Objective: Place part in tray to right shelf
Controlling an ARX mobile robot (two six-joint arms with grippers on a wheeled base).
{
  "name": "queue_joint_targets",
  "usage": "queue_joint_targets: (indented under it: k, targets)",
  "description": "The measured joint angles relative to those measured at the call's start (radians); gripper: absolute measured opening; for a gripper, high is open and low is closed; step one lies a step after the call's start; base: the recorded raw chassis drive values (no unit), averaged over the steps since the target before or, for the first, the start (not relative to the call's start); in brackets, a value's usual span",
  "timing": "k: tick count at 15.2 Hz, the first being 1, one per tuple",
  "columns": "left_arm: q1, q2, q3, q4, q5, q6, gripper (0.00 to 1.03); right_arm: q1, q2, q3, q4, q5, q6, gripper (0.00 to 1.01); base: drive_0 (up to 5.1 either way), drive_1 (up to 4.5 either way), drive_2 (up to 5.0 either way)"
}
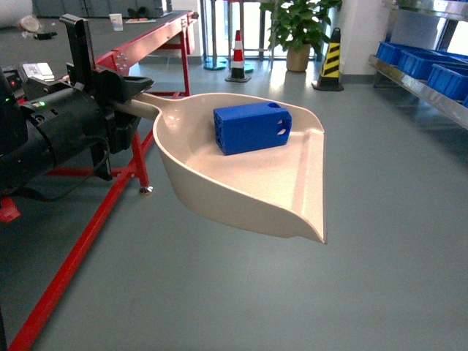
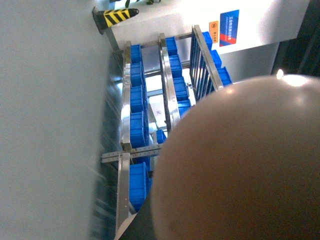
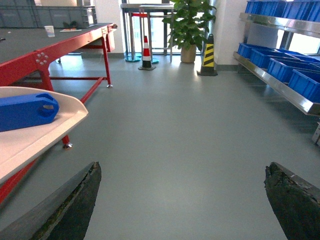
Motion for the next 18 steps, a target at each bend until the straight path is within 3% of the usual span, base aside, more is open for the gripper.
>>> queue_joint_targets:
  k: [18]
  targets:
    - [0.000, 0.000, 0.000, -0.001, 0.002, 0.000, 0.14, 0.000, 0.000, 0.000, -0.003, 0.000, 0.000, 0.98, 0.0, 3.98, -3.9]
